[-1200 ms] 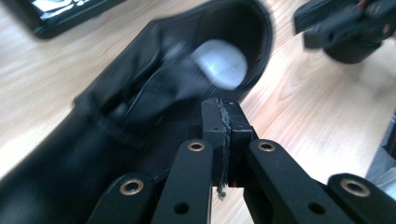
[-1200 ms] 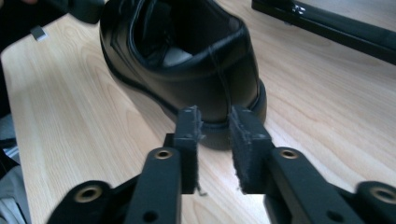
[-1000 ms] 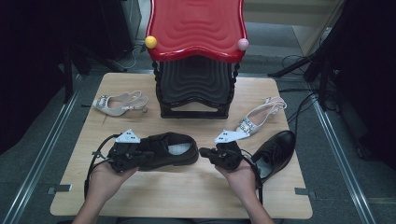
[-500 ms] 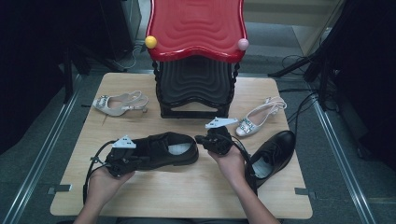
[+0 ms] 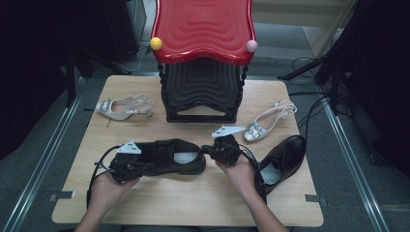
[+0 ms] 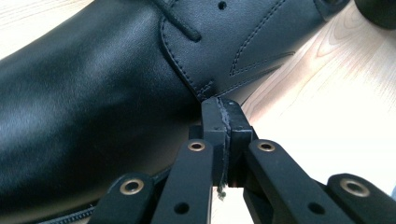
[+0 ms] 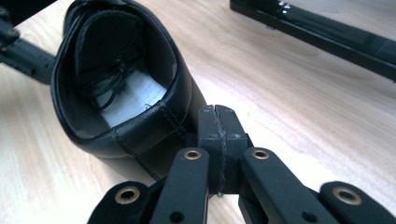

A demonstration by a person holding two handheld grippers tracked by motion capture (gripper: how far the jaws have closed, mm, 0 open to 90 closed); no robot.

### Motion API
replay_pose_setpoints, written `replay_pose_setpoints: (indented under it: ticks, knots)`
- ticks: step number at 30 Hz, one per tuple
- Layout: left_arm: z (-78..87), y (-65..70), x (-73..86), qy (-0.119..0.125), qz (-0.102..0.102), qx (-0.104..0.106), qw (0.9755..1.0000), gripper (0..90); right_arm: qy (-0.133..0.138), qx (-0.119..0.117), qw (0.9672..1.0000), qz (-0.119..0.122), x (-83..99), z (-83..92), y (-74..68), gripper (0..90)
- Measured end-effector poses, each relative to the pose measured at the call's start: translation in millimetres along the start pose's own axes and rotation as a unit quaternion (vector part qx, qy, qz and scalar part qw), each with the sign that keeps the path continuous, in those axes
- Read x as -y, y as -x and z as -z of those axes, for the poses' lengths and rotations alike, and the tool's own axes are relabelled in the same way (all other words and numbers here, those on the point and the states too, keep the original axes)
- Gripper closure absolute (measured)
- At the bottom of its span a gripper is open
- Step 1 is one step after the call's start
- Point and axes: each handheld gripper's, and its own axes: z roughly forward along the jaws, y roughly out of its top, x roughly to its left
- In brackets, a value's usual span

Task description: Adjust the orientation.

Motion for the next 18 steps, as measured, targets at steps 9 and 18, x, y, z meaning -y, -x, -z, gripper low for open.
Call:
replay_pose_setpoints:
  ticks: [9, 18]
  knots:
    - [1.2, -5.1, -0.5, -0.002, 0.004, 0.002, 1.0000, 90.0, -0.008, -0.015, 0.9998, 0.009, 8.8, 7.1, -9.8, 90.0]
    - [-2.2, -14.4, -4.5, -0.004, 0.018, 0.013, 0.9997, 90.0, -0.009, -0.030, 0.9995, -0.006, 18.8, 12.7, -21.6, 90.0]
